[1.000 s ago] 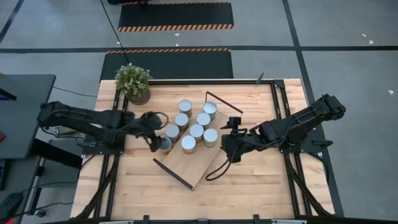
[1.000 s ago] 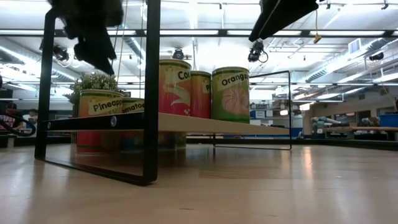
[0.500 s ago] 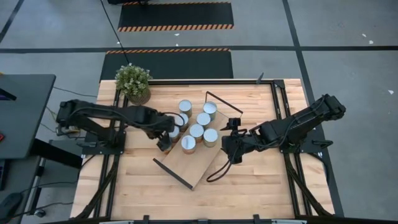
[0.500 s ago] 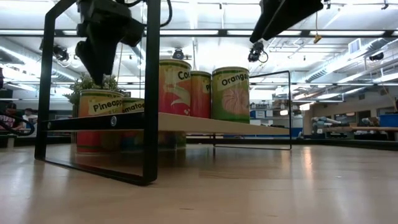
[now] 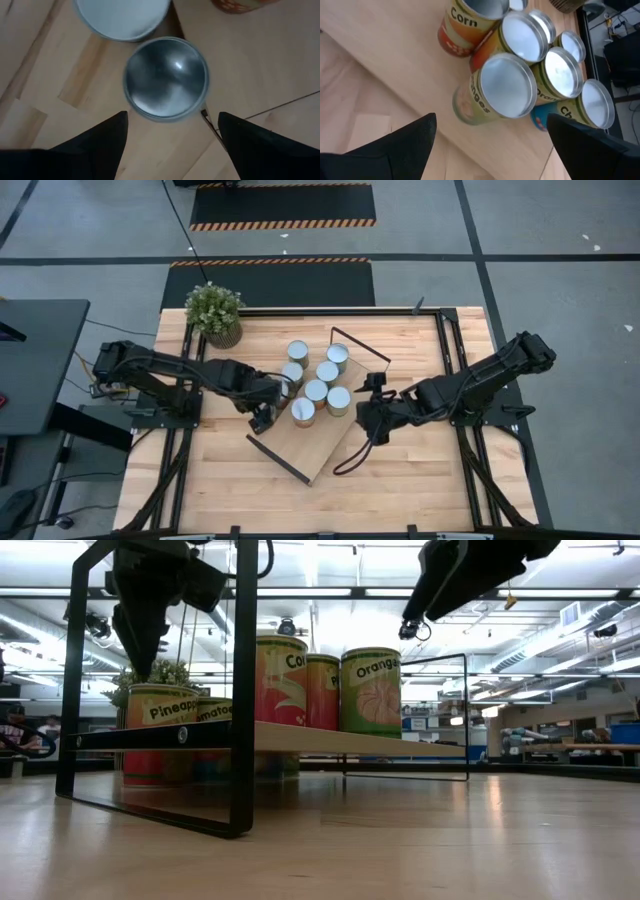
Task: Pick and place cans onto a shelf
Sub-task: Put the left canned pineapple on the shelf
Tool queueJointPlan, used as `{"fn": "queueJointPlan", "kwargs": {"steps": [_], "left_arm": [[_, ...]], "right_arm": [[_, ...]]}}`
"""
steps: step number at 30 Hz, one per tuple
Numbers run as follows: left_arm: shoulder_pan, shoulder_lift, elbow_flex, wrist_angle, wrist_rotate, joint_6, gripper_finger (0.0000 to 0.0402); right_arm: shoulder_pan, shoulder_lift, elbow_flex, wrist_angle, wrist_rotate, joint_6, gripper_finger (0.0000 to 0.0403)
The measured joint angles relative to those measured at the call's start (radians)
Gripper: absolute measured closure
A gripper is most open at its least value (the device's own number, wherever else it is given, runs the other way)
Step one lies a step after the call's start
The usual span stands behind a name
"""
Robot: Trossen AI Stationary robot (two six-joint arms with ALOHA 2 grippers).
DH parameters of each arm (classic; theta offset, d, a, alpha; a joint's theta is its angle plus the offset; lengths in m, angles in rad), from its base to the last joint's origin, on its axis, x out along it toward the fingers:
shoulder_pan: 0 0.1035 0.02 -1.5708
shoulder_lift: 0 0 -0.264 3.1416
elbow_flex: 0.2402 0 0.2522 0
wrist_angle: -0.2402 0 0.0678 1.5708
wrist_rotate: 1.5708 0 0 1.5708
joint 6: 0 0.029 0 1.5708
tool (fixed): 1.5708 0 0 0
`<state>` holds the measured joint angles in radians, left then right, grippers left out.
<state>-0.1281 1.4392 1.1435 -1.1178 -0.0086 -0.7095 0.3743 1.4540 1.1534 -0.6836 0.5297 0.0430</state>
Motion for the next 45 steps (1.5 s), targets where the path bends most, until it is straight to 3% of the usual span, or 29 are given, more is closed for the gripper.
{"fn": "queueJointPlan", "kwargs": {"steps": [26, 29, 33, 39, 45], "left_arm": [[-0.016, 0.008, 0.0, 0.007, 0.04, 0.044, 0.0085], [-0.016, 0.008, 0.0, -0.012, 0.04, 0.041, 0.0066], [-0.016, 0.008, 0.0, -0.029, 0.036, 0.041, 0.0011], [-0.007, 0.008, 0.0, -0.033, -0.038, -0.054, 0.0016], [-0.008, 0.033, 0.0, -0.029, -0.04, -0.155, 0.0006]], "right_arm": [[0.011, 0.0, 0.0, 0.039, -0.008, -0.024, 0.0016], [0.011, 0.0, 0.0, 0.041, -0.01, -0.025, 0.0016], [0.011, 0.0, 0.0, 0.041, -0.012, -0.027, 0.0016], [0.011, 0.0, 0.0, 0.047, -0.021, -0.028, 0.0016], [0.011, 0.0, 0.0, 0.055, -0.027, -0.028, 0.0016]]}}
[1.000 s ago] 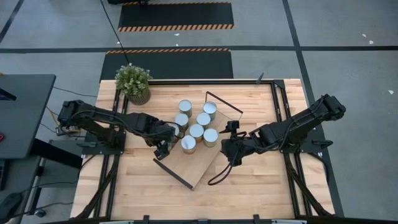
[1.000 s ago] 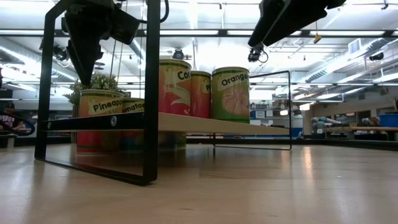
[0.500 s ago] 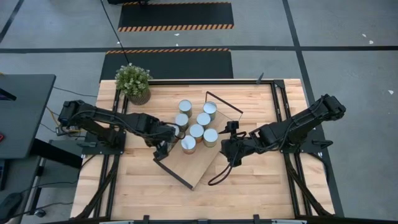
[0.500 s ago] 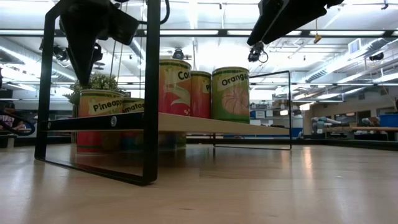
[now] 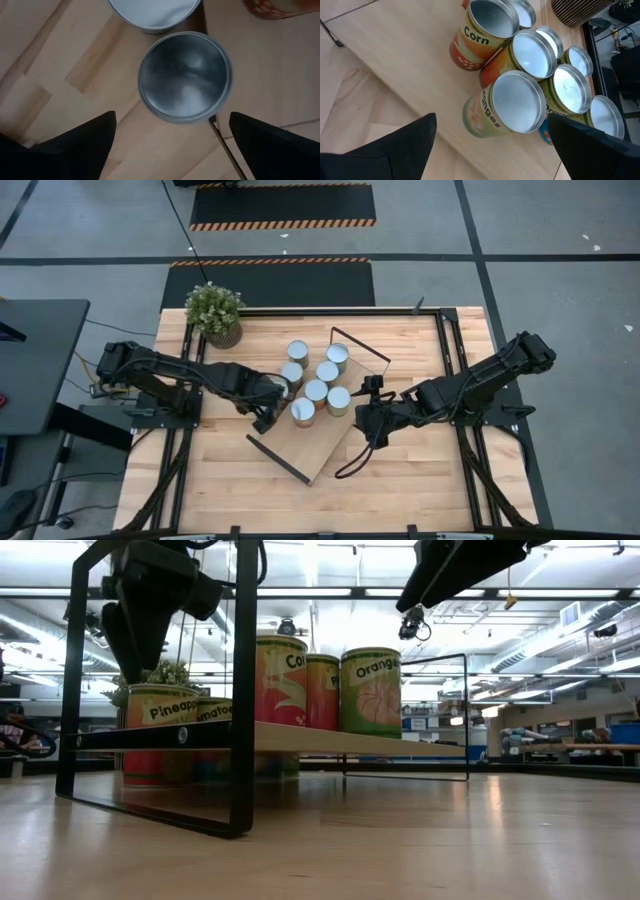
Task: Pick and place cans onto a shelf
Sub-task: Put the left canned pineapple on the shelf
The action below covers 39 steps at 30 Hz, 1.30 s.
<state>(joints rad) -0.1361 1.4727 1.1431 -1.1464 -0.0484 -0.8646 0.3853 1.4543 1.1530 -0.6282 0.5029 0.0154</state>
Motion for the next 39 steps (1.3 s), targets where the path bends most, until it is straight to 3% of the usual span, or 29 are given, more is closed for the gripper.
{"fn": "queueJointPlan", "kwargs": {"steps": [24, 39], "left_arm": [[-0.012, 0.001, -0.026, 0.057, -0.017, 0.052, 0.0005], [-0.019, 0.0, -0.026, 0.033, 0.026, 0.179, 0.0005]], "right_arm": [[0.002, 0.0, 0.0, 0.007, -0.008, -0.008, 0.0016], [0.006, 0.0, 0.0, 0.015, -0.008, -0.011, 0.0016]]}}
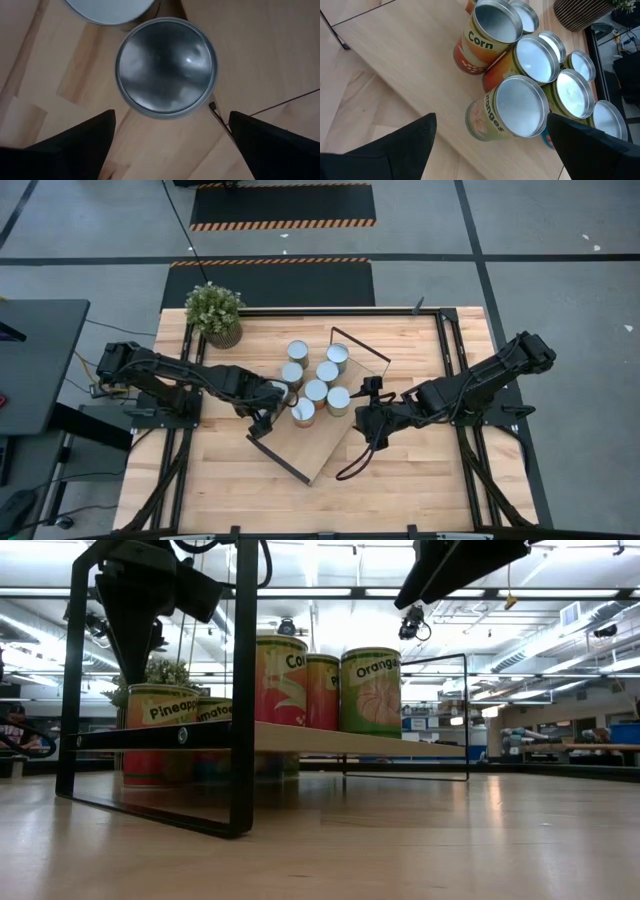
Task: Pick and place cans onto a shelf
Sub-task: Put the left canned pineapple on the shelf
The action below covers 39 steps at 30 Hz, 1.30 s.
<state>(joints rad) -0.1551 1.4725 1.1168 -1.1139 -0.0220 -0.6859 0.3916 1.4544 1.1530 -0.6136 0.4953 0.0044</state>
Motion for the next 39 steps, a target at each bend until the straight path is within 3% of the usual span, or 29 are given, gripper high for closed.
{"fn": "queueJointPlan", "kwargs": {"steps": [22, 25, 34, 39], "left_arm": [[0.007, 0.006, -0.063, 0.066, 0.001, 0.011, 0.0005], [0.019, 0.0, -0.057, 0.073, 0.039, -0.041, 0.0005], [0.103, -0.001, -0.053, 0.055, 0.318, -0.016, 0.0005], [0.169, -0.089, 0.037, 0.011, 0.291, 0.001, 0.0005]], "right_arm": [[0.001, 0.0, 0.0, 0.019, 0.0, -0.009, 0.0016], [0.001, 0.0, 0.0, 0.021, -0.001, -0.009, 0.0016], [0.001, 0.0, 0.0, 0.022, -0.001, -0.016, 0.0016], [0.002, 0.0, 0.0, 0.022, -0.012, -0.016, 0.0016]]}}
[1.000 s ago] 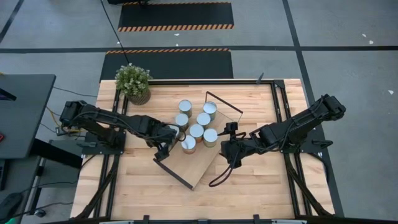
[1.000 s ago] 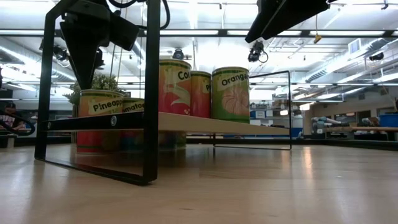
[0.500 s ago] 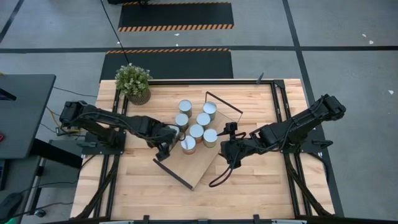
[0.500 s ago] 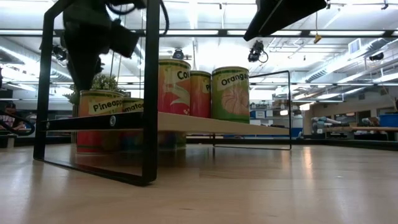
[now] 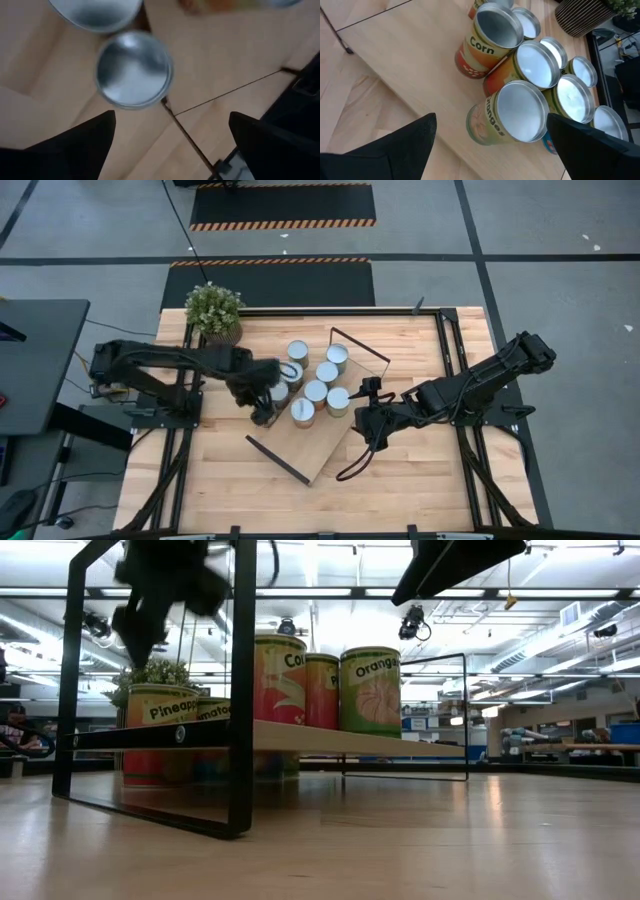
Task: Pick and place cans onto a shelf
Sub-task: Put the left canned pineapple on the shelf
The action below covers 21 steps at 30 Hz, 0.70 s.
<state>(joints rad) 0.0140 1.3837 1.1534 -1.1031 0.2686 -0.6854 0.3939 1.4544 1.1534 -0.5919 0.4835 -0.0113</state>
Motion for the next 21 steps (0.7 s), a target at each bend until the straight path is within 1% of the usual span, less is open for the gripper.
{"fn": "queueJointPlan", "kwargs": {"steps": [3, 6, 10, 13, 17, 19, 21], "left_arm": [[0.018, -0.066, 0.048, -0.007, -0.07, -0.005, 0.0005], [0.023, -0.127, 0.051, -0.014, -0.168, -0.006, 0.0005], [0.005, -0.139, 0.042, -0.082, -0.285, 0.066, 0.0005], [-0.03, -0.141, -0.001, -0.086, -0.339, 0.132, 0.0005], [-0.082, -0.14, -0.073, -0.132, -0.378, 0.179, 0.0005], [-0.106, -0.14, -0.111, -0.161, -0.421, 0.148, 0.0005], [-0.123, -0.14, -0.134, -0.152, -0.468, 0.095, 0.0005]], "right_arm": [[0.002, 0.0, 0.0, 0.0, -0.007, 0.0, 0.0016], [0.004, 0.0, 0.0, 0.0, -0.007, 0.0, 0.0016], [0.004, 0.0, 0.0, 0.001, -0.007, 0.0, 0.0016], [0.004, 0.0, 0.0, 0.001, -0.007, 0.0, 0.0016], [0.004, 0.0, 0.0, 0.001, -0.007, 0.0, 0.0016], [0.004, 0.0, 0.0, 0.001, -0.007, 0.0, 0.0016], [0.004, 0.0, 0.0, 0.001, -0.007, 0.0, 0.0016]]}}
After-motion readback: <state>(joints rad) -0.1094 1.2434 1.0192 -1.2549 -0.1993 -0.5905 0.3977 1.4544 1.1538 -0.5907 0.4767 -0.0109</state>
